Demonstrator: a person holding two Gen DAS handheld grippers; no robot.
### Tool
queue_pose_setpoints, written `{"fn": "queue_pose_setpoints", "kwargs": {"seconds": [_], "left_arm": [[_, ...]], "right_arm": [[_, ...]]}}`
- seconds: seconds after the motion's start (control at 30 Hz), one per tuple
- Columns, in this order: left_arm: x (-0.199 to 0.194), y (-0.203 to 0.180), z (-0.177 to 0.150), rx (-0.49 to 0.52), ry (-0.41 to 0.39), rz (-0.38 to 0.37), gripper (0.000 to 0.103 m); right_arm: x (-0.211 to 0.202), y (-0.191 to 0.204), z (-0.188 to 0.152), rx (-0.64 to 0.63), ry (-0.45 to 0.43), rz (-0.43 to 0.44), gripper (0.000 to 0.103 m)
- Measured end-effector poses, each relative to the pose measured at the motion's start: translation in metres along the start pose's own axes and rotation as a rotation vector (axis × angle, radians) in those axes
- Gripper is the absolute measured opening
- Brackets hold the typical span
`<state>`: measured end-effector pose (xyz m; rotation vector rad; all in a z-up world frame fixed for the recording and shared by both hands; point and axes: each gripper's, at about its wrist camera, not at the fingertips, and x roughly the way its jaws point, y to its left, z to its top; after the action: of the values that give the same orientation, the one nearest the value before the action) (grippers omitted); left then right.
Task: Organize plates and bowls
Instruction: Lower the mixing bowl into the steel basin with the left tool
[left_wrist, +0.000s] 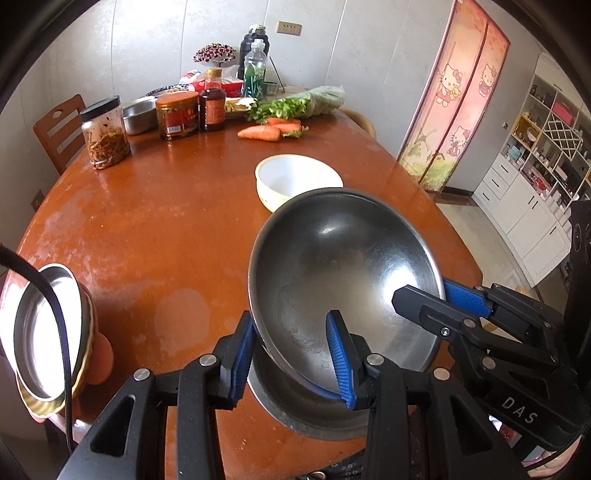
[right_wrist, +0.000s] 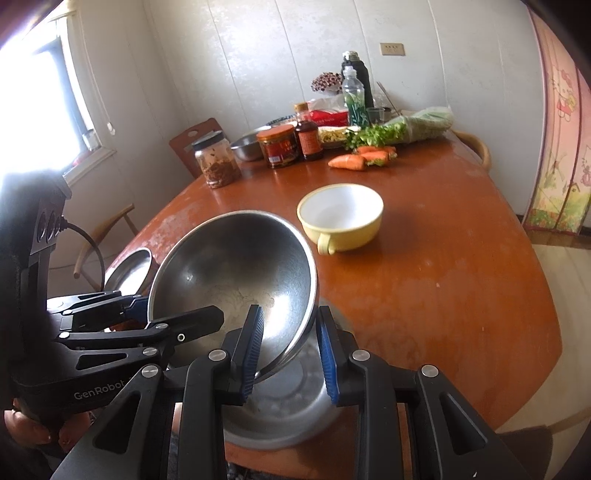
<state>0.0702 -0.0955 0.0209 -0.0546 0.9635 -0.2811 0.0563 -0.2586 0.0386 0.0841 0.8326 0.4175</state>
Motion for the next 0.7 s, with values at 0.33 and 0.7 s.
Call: {"fn": "queue_pose_setpoints", "kwargs": {"seconds": [0.33, 0.7], "left_arm": [[0.004, -0.008, -0.017, 0.014, 0.019, 0.013, 0.039], [0.014, -0.016, -0.028, 0.029, 0.053, 0.017, 0.039]], "right_arm": [[-0.001, -0.005, -0.019, 0.014, 0.009, 0.008, 0.031], [-0.001, -0.009, -0.029, 0.015, 0.018, -0.003, 0.031]]}}
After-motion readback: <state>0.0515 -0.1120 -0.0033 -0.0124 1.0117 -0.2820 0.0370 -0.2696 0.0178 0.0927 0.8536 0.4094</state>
